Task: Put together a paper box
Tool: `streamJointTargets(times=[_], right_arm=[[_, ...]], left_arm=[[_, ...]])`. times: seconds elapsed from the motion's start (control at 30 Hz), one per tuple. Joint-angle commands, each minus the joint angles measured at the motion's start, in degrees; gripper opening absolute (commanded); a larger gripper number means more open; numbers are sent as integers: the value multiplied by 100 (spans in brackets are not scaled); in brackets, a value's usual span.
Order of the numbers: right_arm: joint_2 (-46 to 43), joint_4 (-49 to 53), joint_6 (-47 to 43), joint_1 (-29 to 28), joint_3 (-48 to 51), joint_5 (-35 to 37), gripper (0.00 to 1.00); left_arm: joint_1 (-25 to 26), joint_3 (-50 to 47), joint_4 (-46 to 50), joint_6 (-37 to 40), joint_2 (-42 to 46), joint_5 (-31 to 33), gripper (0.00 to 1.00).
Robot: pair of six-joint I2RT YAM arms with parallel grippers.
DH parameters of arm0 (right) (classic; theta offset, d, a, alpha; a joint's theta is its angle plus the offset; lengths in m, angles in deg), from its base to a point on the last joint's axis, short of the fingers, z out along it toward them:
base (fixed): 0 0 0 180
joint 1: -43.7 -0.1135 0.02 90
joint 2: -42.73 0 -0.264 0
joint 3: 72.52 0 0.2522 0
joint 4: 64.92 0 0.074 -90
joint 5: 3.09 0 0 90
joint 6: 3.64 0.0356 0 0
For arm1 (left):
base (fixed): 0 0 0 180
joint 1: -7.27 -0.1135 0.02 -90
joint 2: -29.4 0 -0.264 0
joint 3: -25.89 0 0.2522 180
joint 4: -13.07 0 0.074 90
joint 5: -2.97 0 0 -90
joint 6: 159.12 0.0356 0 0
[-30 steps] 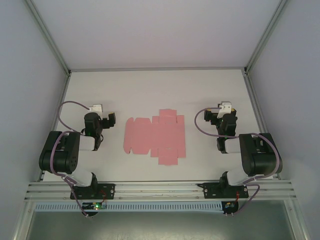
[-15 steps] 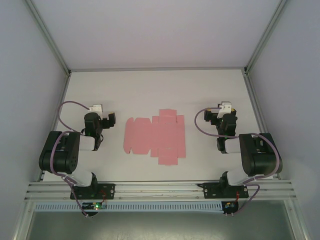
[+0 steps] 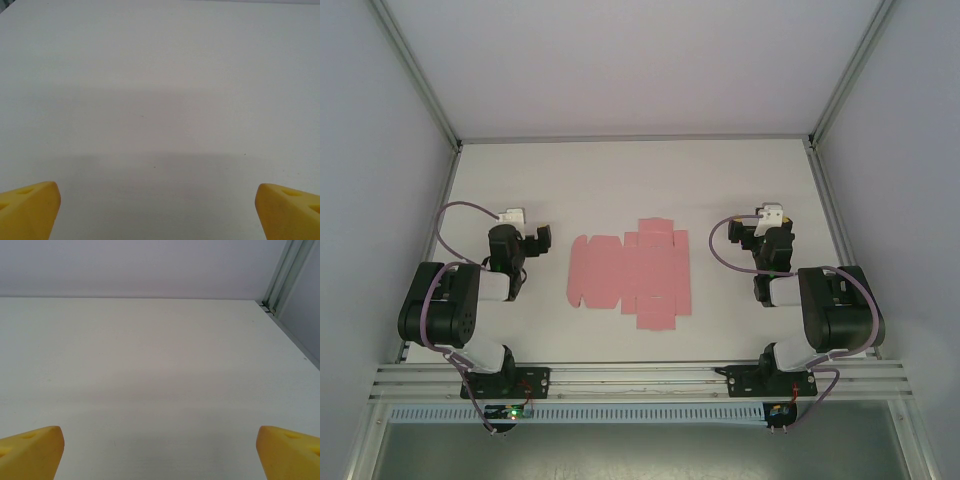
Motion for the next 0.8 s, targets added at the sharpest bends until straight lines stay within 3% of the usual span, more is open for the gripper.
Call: streamJointTargets(times=[0.0, 0.07, 0.13, 0.23, 0.37, 0.43, 0.53, 0.7, 0.77], right_arm=[[-302, 362, 164, 6, -205, 111, 98], [-809, 1294, 221, -19, -463, 332, 98], [-1393, 2862, 459, -21, -980, 482, 98], [-1883, 4494, 964, -84, -1622, 444, 98], [-2132, 5994, 1711, -411, -2191, -343, 98], [-2112, 6208, 1998, -632, -2277, -992, 98], [-1818, 6144, 2353, -1098, -2294, -1686, 98], [-586, 6096, 2546, -1899, -2790, -2106, 96], [60, 6155, 2548, -2062, -3148, -2379, 91]], left_arm=[[47, 486, 797, 55, 459, 193, 100], [47, 899, 1994, -91, 935, 364, 100], [49, 1139, 2742, -453, 1410, 282, 100], [48, 1403, 3645, -1057, 1840, -388, 100], [123, 1954, 5083, -1932, 1724, -1444, 100], [241, 2002, 5301, -2064, 1623, -1916, 100], [453, 1983, 5469, -2251, 1530, -2103, 100], [662, 2115, 5967, -2369, 936, -2614, 100], [800, 2204, 6136, -2315, 618, -2768, 100]])
